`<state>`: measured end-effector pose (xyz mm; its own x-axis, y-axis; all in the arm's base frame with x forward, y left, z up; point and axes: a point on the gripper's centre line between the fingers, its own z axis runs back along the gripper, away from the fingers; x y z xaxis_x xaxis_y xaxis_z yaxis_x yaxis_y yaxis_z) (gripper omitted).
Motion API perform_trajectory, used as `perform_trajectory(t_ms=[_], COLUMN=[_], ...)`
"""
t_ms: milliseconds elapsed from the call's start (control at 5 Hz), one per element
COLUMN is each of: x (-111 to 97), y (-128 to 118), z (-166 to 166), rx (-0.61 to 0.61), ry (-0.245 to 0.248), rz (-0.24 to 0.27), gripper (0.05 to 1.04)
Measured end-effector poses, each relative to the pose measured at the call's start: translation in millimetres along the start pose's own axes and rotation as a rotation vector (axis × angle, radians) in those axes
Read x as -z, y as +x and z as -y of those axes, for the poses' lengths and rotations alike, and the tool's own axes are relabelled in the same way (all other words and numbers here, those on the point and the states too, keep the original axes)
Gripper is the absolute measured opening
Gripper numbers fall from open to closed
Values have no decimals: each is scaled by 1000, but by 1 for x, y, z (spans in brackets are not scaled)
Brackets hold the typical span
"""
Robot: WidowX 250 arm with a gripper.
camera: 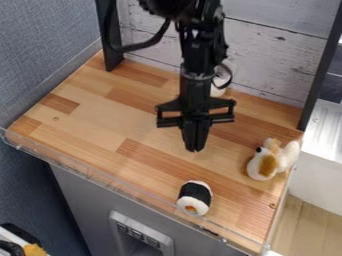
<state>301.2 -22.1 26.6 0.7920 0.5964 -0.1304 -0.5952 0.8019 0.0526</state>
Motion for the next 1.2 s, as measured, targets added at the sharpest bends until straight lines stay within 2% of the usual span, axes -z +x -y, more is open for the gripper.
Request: perform_trajectory(t_ms=[200, 400, 600, 800, 1000, 1200], x=[-38, -67, -84, -89, -98, -99], y=[2, -5, -6, -5, -7, -4], z=[4, 5, 2, -1, -3, -10], rx=[169, 366, 598, 798, 911, 859], ry=[12, 32, 53, 75, 79, 75], rz=[2, 2, -4, -14, 1, -8], gripper=[56, 56, 55, 55, 55, 55])
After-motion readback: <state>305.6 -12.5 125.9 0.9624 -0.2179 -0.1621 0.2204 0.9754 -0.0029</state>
